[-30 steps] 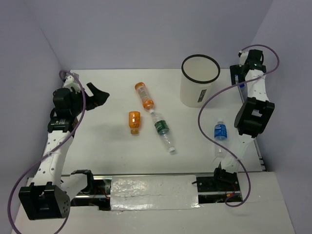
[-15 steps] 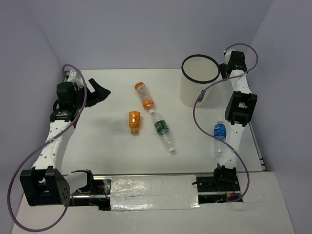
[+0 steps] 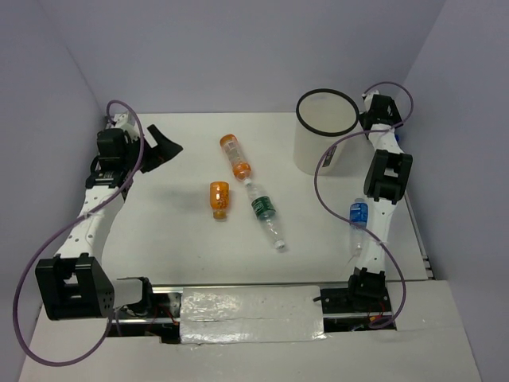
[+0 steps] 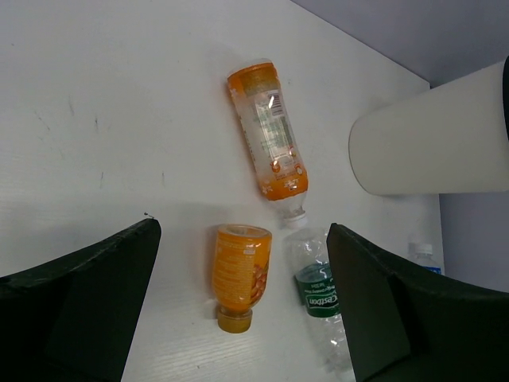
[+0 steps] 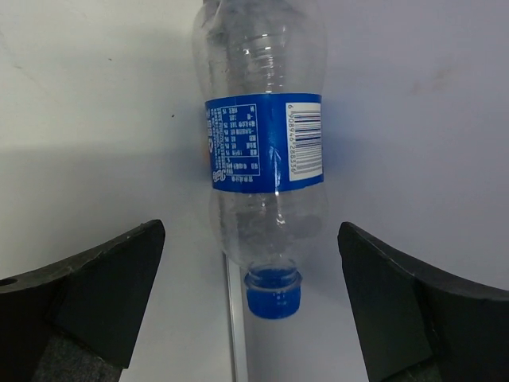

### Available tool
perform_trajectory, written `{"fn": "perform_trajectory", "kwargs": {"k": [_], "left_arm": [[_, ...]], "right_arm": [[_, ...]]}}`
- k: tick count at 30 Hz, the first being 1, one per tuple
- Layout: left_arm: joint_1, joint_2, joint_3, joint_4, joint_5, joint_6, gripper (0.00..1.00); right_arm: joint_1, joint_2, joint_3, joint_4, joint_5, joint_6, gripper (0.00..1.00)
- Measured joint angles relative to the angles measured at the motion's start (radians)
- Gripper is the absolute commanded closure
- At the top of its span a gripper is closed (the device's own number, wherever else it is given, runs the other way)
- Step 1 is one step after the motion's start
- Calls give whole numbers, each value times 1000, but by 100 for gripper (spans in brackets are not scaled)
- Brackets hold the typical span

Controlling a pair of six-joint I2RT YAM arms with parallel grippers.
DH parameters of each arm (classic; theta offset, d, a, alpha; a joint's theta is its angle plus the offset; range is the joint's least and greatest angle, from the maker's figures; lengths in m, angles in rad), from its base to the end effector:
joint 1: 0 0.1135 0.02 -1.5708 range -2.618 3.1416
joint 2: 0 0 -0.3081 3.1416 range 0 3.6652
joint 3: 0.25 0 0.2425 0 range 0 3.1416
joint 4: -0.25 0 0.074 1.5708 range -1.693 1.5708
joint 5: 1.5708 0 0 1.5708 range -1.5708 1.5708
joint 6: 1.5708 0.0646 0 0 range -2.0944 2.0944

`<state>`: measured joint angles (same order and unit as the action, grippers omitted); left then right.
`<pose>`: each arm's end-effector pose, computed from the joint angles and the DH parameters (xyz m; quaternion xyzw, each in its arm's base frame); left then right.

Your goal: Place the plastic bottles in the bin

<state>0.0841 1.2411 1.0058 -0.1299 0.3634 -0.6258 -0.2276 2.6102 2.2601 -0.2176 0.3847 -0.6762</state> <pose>0.2892 0.0013 0.3606 -0.1855 0.7953 -0.2926 0.4975 0.6178 -0.1680 0.1734 -0.1018 0.8596 -0.3569 0.3513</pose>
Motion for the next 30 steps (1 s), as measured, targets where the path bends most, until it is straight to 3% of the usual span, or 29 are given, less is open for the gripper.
{"fn": "perform_trajectory", "kwargs": {"k": [11, 12, 16, 22, 30], "left_arm": [[0, 60, 42, 0, 31, -36, 1], [0, 60, 42, 1, 32, -37, 1], [0, 60, 42, 1, 35, -39, 0], [0, 51, 42, 0, 35, -54, 1], [0, -11, 32, 2, 35, -58, 1]], "right_arm": [[-17, 67, 33, 113, 39, -58, 13], [-17, 69, 35, 114, 39, -59, 15], [-19, 82, 40, 121, 34, -65, 48], [-25, 82, 32, 139, 15, -47, 61], [-38, -229, -430, 224, -79, 79, 71]]}}
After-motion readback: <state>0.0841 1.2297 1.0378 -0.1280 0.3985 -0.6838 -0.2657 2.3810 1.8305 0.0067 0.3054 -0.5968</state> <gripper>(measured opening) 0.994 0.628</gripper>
